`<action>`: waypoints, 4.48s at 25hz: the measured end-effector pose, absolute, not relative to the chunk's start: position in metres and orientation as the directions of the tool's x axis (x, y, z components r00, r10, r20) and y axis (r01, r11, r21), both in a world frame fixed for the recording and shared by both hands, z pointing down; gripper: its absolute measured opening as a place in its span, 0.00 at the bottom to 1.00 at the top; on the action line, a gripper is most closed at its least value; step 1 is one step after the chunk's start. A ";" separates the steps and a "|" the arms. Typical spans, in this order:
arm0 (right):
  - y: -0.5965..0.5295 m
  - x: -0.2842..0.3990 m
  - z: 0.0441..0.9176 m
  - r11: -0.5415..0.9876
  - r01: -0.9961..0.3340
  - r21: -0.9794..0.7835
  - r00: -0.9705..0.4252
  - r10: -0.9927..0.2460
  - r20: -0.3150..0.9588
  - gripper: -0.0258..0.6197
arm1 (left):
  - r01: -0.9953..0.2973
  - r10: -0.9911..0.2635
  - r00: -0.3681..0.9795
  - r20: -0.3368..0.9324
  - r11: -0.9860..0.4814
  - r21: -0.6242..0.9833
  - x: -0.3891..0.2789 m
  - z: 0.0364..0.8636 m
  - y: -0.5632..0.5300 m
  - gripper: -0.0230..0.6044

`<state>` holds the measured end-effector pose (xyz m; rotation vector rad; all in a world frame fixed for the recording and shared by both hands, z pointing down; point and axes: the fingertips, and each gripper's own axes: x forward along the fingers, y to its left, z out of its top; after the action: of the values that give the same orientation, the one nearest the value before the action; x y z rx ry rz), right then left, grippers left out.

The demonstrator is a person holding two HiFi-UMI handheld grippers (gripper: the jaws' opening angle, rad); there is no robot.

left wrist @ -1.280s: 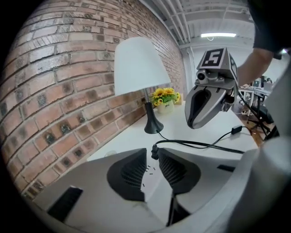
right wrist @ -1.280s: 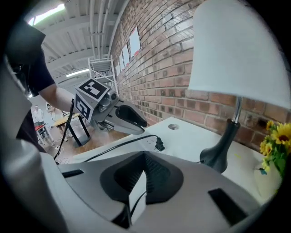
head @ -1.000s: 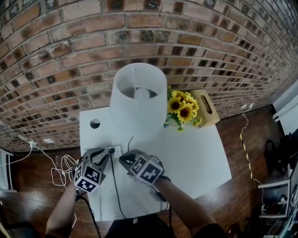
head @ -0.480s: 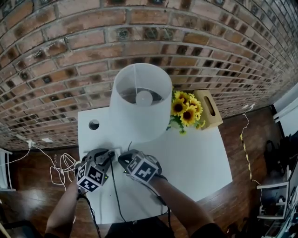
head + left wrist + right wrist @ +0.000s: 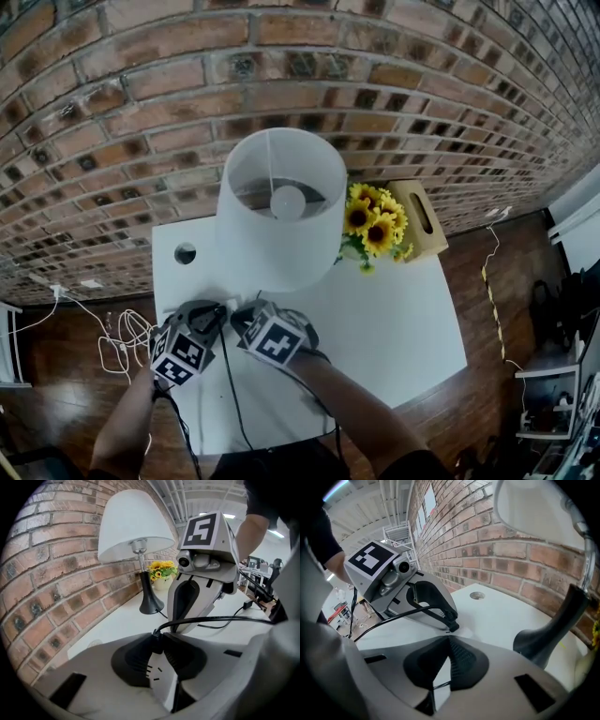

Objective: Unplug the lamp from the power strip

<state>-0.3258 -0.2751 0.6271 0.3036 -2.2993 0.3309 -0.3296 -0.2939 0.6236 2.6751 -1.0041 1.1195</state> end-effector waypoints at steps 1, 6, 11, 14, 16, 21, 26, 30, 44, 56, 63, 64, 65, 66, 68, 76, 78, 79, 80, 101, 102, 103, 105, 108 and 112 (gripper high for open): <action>-0.274 -0.325 0.629 0.936 -0.319 -0.149 -0.657 -0.105 0.747 0.04 | -0.596 -0.538 0.526 0.659 -0.785 -0.165 -0.329 0.624 -0.294 0.20; -0.274 -0.325 0.629 0.922 -0.343 -0.181 -0.647 -0.092 0.757 0.04 | -0.609 -0.526 0.544 0.653 -0.784 -0.124 -0.330 0.623 -0.294 0.19; -0.276 -0.324 0.629 0.911 -0.382 -0.158 -0.644 -0.140 0.752 0.04 | -0.630 -0.539 0.554 0.634 -0.770 -0.104 -0.330 0.622 -0.296 0.19; -0.275 -0.323 0.629 0.900 -0.402 -0.169 -0.654 -0.153 0.741 0.04 | -0.631 -0.538 0.565 0.626 -0.770 -0.092 -0.327 0.616 -0.296 0.19; -0.274 -0.322 0.629 0.892 -0.409 -0.191 -0.661 -0.145 0.736 0.04 | -0.623 -0.531 0.565 0.632 -0.776 -0.095 -0.327 0.615 -0.296 0.18; -0.275 -0.323 0.630 0.886 -0.414 -0.211 -0.667 -0.137 0.732 0.04 | -0.643 -0.536 0.557 0.634 -0.762 -0.078 -0.328 0.613 -0.297 0.18; -0.278 -0.321 0.631 0.880 -0.425 -0.213 -0.652 -0.135 0.746 0.04 | -0.657 -0.546 0.547 0.634 -0.750 -0.079 -0.329 0.613 -0.298 0.18; -0.279 -0.317 0.634 0.878 -0.438 -0.192 -0.628 -0.146 0.764 0.04 | -0.650 -0.555 0.517 0.652 -0.750 -0.122 -0.329 0.615 -0.296 0.18; -0.285 -0.322 0.633 0.866 -0.476 -0.150 -0.566 -0.171 0.807 0.04 | -0.713 -0.598 0.477 0.644 -0.692 -0.114 -0.334 0.617 -0.301 0.18; -0.289 -0.319 0.635 0.824 -0.531 -0.195 -0.557 -0.166 0.813 0.04 | -0.714 -0.600 0.494 0.629 -0.693 -0.101 -0.332 0.611 -0.305 0.18; -0.291 -0.320 0.635 0.817 -0.539 -0.204 -0.557 -0.164 0.814 0.04 | -0.733 -0.602 0.509 0.615 -0.678 -0.057 -0.334 0.611 -0.306 0.18; -0.291 -0.320 0.635 0.817 -0.540 -0.203 -0.555 -0.164 0.815 0.04 | -0.738 -0.603 0.512 0.611 -0.674 -0.046 -0.334 0.612 -0.306 0.18; -0.291 -0.320 0.635 0.817 -0.540 -0.201 -0.553 -0.165 0.816 0.04 | -0.741 -0.603 0.515 0.609 -0.670 -0.037 -0.335 0.612 -0.306 0.18; -0.291 -0.320 0.635 0.817 -0.541 -0.199 -0.551 -0.165 0.818 0.04 | -0.742 -0.603 0.516 0.608 -0.669 -0.034 -0.335 0.612 -0.306 0.18; -0.292 -0.320 0.635 0.816 -0.544 -0.197 -0.546 -0.166 0.821 0.04 | -0.736 -0.602 0.517 0.608 -0.676 -0.043 -0.335 0.611 -0.307 0.18; -0.290 -0.320 0.636 0.809 -0.549 -0.210 -0.536 -0.149 0.831 0.04 | -0.693 -0.580 0.522 0.625 -0.715 -0.085 -0.333 0.610 -0.305 0.18; -0.291 -0.321 0.635 0.810 -0.550 -0.204 -0.536 -0.156 0.829 0.04 | -0.700 -0.580 0.523 0.625 -0.711 -0.074 -0.334 0.610 -0.306 0.18; -0.292 -0.321 0.635 0.810 -0.551 -0.202 -0.536 -0.158 0.829 0.04 | -0.701 -0.580 0.524 0.624 -0.709 -0.070 -0.334 0.610 -0.306 0.18; -0.292 -0.321 0.635 0.809 -0.552 -0.202 -0.535 -0.158 0.830 0.04 | -0.703 -0.579 0.524 0.624 -0.708 -0.067 -0.334 0.609 -0.307 0.18; -0.291 -0.320 0.638 0.784 -0.580 -0.222 -0.543 -0.168 0.823 0.04 | -0.653 -0.668 0.614 0.421 -0.729 -0.203 -0.320 0.504 -0.348 0.16; -0.294 -0.321 0.637 0.786 -0.578 -0.221 -0.544 -0.169 0.822 0.04 | -0.672 -0.671 0.607 0.426 -0.719 -0.178 -0.326 0.507 -0.347 0.16; -0.296 -0.321 0.636 0.788 -0.575 -0.221 -0.545 -0.167 0.822 0.04 | -0.683 -0.675 0.598 0.432 -0.711 -0.168 -0.331 0.510 -0.347 0.16; -0.295 -0.321 0.636 0.789 -0.572 -0.225 -0.544 -0.159 0.824 0.04 | -0.692 -0.685 0.579 0.442 -0.700 -0.178 -0.338 0.512 -0.345 0.16; -0.294 -0.320 0.637 0.785 -0.575 -0.230 -0.545 -0.157 0.824 0.04 | -0.708 -0.710 0.556 0.432 -0.677 -0.201 -0.343 0.503 -0.347 0.16; -0.293 -0.322 0.638 0.788 -0.573 -0.224 -0.545 -0.162 0.823 0.04 | -0.719 -0.734 0.535 0.418 -0.655 -0.231 -0.348 0.490 -0.346 0.17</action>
<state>-0.3219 -0.2934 0.6377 0.5445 -2.1135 0.6054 -0.3478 -0.3460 0.4896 2.7789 -1.3166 0.7809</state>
